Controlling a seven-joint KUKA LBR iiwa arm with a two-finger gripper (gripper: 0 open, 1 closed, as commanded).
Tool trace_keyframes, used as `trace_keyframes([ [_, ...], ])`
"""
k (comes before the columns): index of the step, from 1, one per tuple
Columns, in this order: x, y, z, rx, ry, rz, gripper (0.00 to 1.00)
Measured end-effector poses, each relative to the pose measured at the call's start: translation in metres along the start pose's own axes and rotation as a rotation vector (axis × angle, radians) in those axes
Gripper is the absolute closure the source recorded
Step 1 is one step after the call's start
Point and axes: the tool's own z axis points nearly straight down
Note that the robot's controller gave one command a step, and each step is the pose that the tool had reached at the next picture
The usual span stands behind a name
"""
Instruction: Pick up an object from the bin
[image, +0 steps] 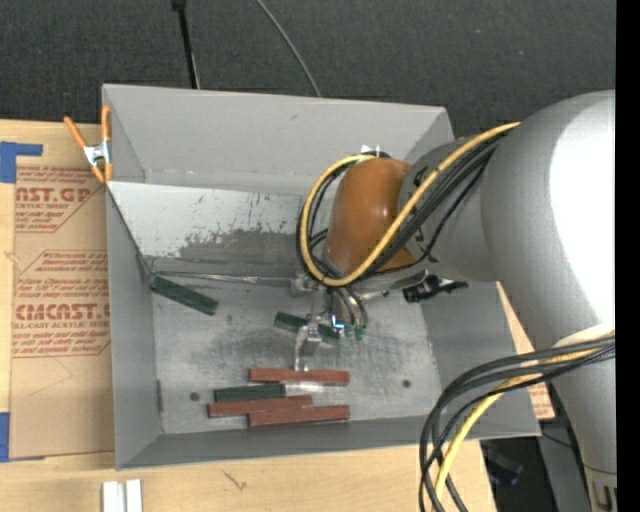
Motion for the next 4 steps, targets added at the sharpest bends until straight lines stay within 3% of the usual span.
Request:
trace_keyframes([
  [1, -0.012, -0.011, -0.005, -0.004, 0.001, 0.240, 1.00],
  [3, -0.011, -0.012, -0.013, -0.002, 0.004, 0.241, 1.00],
  [4, -0.011, -0.012, -0.037, 0.000, 0.002, 0.240, 1.00],
])
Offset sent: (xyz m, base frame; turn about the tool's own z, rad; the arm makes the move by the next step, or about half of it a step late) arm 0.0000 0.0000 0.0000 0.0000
